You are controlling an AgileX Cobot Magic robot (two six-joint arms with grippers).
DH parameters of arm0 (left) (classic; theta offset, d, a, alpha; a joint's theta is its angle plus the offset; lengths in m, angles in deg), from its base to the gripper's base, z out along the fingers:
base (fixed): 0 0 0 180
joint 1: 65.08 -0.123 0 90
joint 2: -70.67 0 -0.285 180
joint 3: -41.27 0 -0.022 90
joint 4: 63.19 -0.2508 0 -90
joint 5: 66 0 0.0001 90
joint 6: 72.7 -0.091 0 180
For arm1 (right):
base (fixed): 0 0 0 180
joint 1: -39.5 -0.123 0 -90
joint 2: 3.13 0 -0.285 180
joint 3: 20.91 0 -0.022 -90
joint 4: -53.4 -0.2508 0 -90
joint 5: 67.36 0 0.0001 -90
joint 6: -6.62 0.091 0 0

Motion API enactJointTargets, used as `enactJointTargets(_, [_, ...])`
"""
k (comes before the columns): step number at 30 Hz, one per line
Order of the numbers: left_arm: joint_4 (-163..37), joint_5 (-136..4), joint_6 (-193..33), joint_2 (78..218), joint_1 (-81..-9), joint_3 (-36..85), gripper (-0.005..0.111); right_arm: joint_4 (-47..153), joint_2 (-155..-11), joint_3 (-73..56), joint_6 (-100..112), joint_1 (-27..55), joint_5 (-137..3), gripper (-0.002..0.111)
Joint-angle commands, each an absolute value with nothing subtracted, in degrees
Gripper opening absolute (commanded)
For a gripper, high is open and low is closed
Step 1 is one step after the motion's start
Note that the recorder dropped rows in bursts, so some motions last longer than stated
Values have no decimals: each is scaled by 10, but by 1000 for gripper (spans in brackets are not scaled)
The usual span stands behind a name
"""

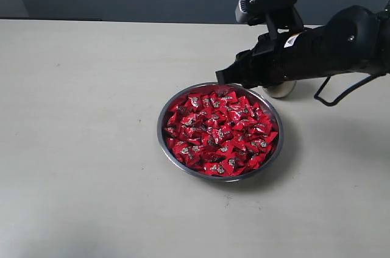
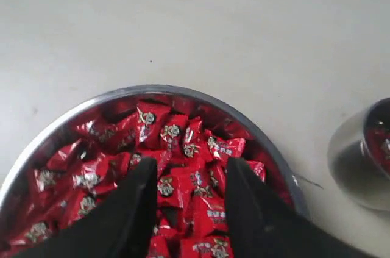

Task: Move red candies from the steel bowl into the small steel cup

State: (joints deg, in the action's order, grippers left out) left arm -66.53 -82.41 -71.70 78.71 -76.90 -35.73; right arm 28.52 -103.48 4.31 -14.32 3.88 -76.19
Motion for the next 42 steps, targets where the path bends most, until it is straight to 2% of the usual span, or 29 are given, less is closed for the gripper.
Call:
enactJointTargets(1, [-669,-823,-715,785,-764,-359,0,211,-1052,46,-142,40,-726,37])
enactJointTargets(11, [-669,-823,-715,785,-764,-359,0,145,-1058,45,-145,40,-748,37])
enactJointTargets(14, [-669,-823,-715,785,-764,-359,0,158,-1107,-10,-216,22,-872,37])
enactJointTargets(19, [-669,-823,-715,785,-764,-359,0,171,-1184,-124,-222,17,-1049,37])
enactJointTargets(25, [-669,-823,-715,785,-764,-359,0,184,-1198,-132,-221,15,-1122,37])
enactJointTargets(35, [-669,-823,-715,785,-764,-359,0,242,-1200,-132,-221,-47,-1101,37])
enactJointTargets(42, [-669,-823,-715,785,-764,-359,0,243,-1226,-132,-220,-52,-1092,37])
